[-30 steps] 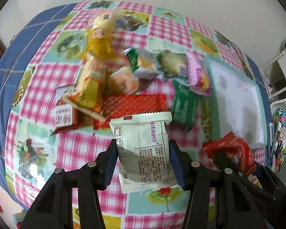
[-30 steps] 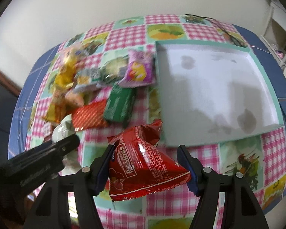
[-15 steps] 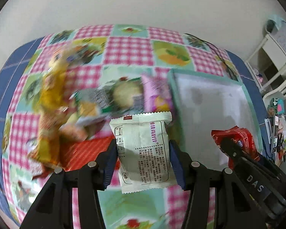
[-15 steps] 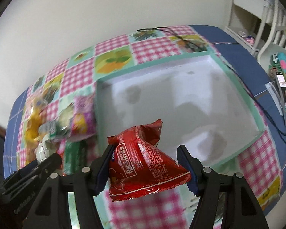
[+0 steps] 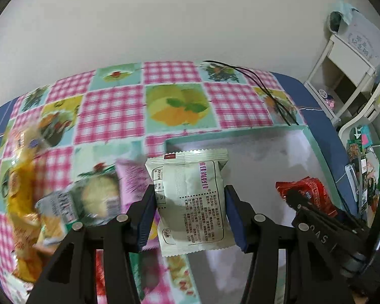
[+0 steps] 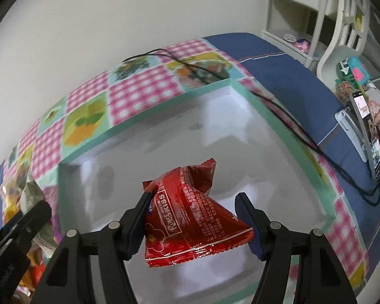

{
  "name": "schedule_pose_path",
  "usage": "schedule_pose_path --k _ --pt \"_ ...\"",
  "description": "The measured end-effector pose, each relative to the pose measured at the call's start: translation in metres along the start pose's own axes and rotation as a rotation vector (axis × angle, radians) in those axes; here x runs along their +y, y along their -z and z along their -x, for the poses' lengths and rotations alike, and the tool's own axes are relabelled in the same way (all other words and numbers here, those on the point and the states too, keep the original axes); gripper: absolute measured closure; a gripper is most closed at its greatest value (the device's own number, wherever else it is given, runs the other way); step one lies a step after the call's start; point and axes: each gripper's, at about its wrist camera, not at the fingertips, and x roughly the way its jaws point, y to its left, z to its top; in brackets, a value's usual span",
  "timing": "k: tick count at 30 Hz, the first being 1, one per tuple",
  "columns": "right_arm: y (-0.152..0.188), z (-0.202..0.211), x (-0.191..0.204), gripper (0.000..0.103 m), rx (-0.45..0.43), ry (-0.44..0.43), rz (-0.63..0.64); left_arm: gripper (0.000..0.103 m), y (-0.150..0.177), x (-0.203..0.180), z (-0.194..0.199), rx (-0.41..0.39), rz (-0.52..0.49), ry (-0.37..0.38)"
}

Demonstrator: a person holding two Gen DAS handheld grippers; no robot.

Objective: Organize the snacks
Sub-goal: 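Carry both packets into the white tray and open both grippers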

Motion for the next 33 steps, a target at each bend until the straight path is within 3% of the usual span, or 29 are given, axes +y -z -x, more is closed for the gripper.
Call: schedule_pose_path --k 12,18,21,25,28,33 --pt "-0.023 -0.02 -0.003 0.033 -0.052 0.034 0.012 0.048 -0.009 -0.012 -0.033 0.025 -0.017 0.016" --pt "-0.026 -0.012 0.001 0.031 -0.049 0.03 0.027 0.033 -0.01 -0.01 -0.021 0.037 -0.009 0.025" --pt "-0.026 -0.004 0.005 0.031 -0.043 0.025 0.028 0.032 -0.009 -0.006 -0.01 0.058 0.008 0.003" --pt "-0.018 0.006 0.01 0.025 -0.014 0.002 0.027 0.018 -0.002 0.013 0.002 0.095 0.066 -0.047" --pt "-0.008 0.012 0.015 0.023 0.011 0.01 0.056 0.018 0.006 0.03 0.011 0.124 0.107 -0.076" --pt "0.012 0.024 0.021 0.013 0.028 0.005 0.078 0.009 0.024 0.059 0.03 0.12 0.159 -0.157"
